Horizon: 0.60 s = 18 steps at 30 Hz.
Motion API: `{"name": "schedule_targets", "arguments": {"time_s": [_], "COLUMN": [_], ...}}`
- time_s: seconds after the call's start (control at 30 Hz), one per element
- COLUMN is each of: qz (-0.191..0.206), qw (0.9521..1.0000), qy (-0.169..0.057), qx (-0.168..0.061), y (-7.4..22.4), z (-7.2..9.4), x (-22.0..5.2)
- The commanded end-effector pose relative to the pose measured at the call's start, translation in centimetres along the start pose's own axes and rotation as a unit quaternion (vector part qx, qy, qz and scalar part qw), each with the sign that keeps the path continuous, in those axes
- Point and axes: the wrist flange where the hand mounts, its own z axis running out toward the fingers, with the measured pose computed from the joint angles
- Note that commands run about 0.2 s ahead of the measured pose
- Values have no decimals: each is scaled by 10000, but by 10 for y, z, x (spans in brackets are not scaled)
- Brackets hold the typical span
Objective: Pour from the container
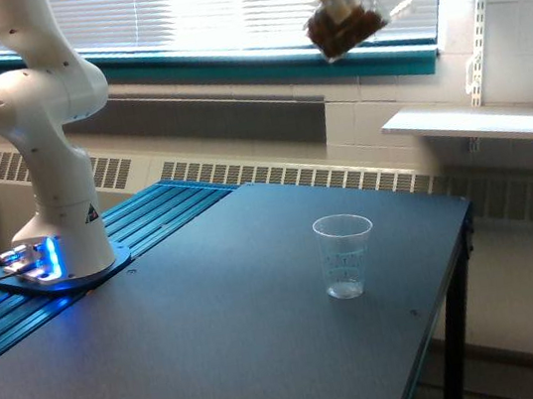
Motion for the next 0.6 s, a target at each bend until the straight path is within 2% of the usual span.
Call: {"name": "schedule_targets", "arguments": {"time_s": [0.03,0.6], "qz": [-295,-652], "qw": [9995,9966], "qy": [-74,-447], "qx": [-13,-231], "y": [2,16], "z": [8,39], "x": [-23,-83]}}
